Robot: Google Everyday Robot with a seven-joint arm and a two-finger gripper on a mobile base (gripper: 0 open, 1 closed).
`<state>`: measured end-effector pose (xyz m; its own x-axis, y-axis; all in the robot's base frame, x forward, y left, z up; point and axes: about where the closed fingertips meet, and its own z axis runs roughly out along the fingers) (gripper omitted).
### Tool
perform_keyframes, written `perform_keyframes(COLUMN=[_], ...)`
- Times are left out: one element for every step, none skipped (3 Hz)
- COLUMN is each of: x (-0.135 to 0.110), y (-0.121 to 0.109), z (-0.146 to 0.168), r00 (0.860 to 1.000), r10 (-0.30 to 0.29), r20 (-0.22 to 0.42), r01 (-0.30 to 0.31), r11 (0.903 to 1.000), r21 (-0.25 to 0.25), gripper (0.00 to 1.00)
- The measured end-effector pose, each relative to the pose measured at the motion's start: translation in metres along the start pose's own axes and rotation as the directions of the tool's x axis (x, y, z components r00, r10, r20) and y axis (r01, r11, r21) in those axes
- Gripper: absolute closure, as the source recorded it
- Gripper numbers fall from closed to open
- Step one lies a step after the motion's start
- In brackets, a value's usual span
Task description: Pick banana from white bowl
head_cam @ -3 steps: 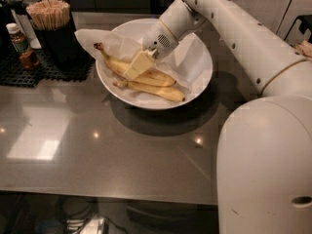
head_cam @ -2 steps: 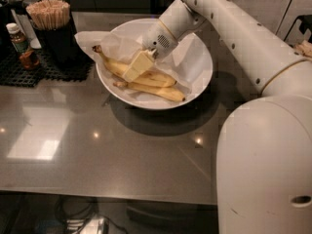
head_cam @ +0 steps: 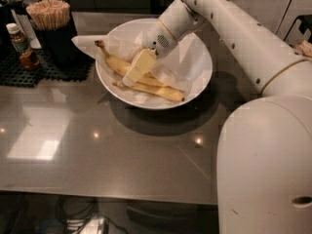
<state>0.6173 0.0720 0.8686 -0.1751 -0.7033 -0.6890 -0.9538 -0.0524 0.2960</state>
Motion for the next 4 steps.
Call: perform_keyframes(x=[-0.001,0.001,0.000,-0.007], y=[0.000,0.000,0.009,0.051], z=[0.000,-0.002,-0.008,-0.030], r00=[1.000,1.000,0.998,0.980], r10=[-0.001,-0.003,-0.038,-0.154], r20=[0.002,0.014,0.048,0.125], r01=[0.001,0.003,0.035,0.141], r11=[0.9999,0.9996,0.9967,0.9842], r21=[0.013,0.027,0.073,0.108], gripper=[0.52,0.75,0.97,1.00])
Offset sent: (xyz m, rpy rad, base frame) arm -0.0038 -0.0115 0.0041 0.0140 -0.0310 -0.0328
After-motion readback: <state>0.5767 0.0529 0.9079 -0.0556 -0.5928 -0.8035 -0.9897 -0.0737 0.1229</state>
